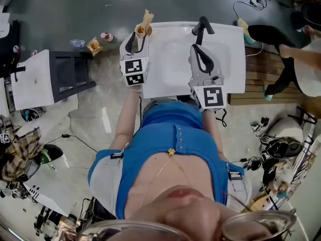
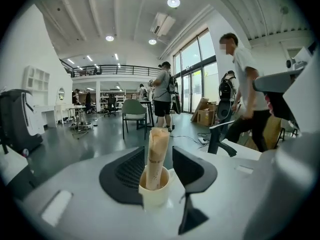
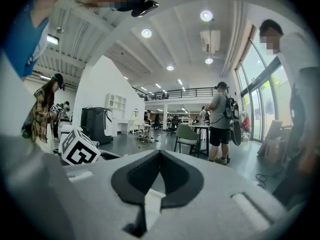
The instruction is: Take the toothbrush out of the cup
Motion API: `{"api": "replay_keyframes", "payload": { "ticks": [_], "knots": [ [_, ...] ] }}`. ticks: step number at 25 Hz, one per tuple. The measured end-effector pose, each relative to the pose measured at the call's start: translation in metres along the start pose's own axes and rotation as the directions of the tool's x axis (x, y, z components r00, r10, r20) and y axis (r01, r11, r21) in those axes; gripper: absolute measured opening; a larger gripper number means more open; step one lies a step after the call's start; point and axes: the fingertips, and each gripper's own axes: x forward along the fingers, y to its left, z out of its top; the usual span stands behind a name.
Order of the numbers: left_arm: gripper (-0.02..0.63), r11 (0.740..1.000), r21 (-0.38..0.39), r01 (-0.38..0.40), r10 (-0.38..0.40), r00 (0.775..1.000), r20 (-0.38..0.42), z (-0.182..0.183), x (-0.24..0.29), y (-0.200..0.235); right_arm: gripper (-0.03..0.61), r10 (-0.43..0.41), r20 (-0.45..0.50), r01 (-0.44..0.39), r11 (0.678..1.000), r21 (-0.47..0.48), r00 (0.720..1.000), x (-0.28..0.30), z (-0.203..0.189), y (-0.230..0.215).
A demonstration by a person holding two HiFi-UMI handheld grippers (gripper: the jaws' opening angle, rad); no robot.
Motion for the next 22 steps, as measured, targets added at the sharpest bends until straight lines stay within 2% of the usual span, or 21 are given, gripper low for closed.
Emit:
{"api": "replay_keyframes", "payload": {
  "ticks": [5,7,10,22],
  "knots": [
    [0.157,1.0,0.006,0.0,0.0,0.999,-0.044,-0.017,0.015,0.003,0.002,-0.03,-0.013,0.03,1.0,-0.001,0.999,-0.008,-0.006,-0.008],
    [0.12,1.0,0.004,-0.002,0.002,0.999,-0.047,-0.021,0.018,0.003,0.002,-0.037,-0.016,0.038,0.999,0.004,0.999,-0.011,-0.008,-0.011],
    [0.104,1.0,0.009,-0.01,0.01,0.999,-0.039,-0.022,0.02,0.005,0.002,-0.046,-0.014,0.046,0.999,0.008,0.999,-0.015,-0.009,-0.016],
    [0.077,0.998,0.053,-0.024,0.023,1.0,0.019,0.007,-0.001,0.001,0.002,-0.044,0.02,0.044,0.999,0.014,0.999,-0.028,-0.004,-0.022]
  ]
}}
